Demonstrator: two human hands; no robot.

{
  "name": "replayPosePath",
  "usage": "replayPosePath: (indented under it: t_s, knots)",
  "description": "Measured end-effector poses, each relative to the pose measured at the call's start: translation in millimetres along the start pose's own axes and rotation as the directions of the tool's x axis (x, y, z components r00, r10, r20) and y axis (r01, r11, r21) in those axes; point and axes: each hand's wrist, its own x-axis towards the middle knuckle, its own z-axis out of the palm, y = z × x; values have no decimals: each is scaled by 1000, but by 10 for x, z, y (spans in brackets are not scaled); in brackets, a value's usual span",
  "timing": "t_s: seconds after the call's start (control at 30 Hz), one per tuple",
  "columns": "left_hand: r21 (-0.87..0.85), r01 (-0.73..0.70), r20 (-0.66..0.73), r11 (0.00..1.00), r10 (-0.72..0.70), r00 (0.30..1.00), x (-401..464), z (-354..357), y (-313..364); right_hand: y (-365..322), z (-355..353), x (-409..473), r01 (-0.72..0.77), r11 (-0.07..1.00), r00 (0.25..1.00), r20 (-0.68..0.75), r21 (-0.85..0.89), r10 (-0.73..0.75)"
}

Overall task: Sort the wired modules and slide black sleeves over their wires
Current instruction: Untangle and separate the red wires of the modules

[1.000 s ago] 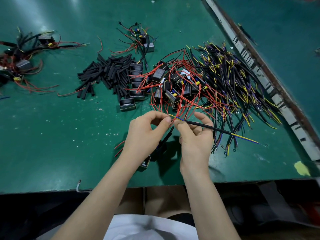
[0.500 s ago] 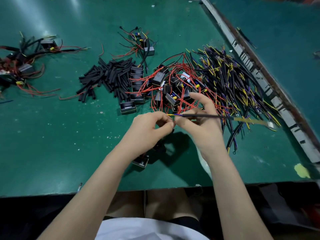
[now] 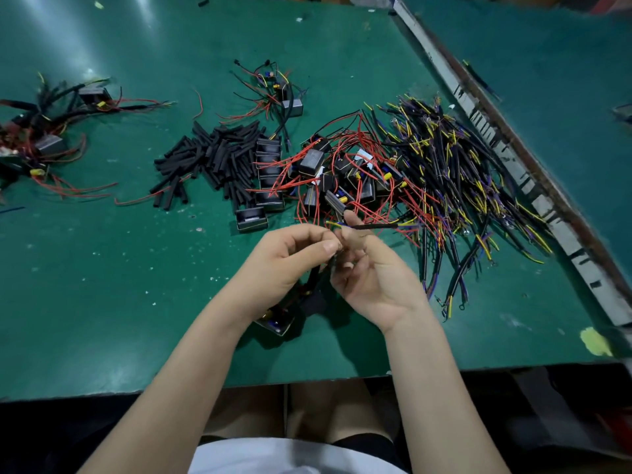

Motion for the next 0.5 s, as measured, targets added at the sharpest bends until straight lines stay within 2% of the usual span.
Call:
replayPosePath:
  t_s: [0.1, 0.17, 0.23, 0.33, 0.5]
  knots:
    - [-53, 9, -98, 999, -14, 995, 28, 23, -22, 103, 75, -6, 225, 973, 972, -52, -46, -228]
    - [-119, 25, -187, 993, -47, 981, 42, 54, -40, 177, 116, -16, 399, 903, 905, -91, -157, -416]
    - [-132, 19, -280, 991, -56, 958, 58, 90, -46, 222, 147, -21, 503, 836, 842, -93, -217, -531]
    - [-62, 9, -392, 998, -33, 919, 70, 154, -19, 210, 174, -29, 552, 796, 805, -90, -248, -586]
    - [243, 42, -485, 969, 84, 870, 62, 213, 15, 164, 179, -50, 588, 749, 764, -96, -304, -639]
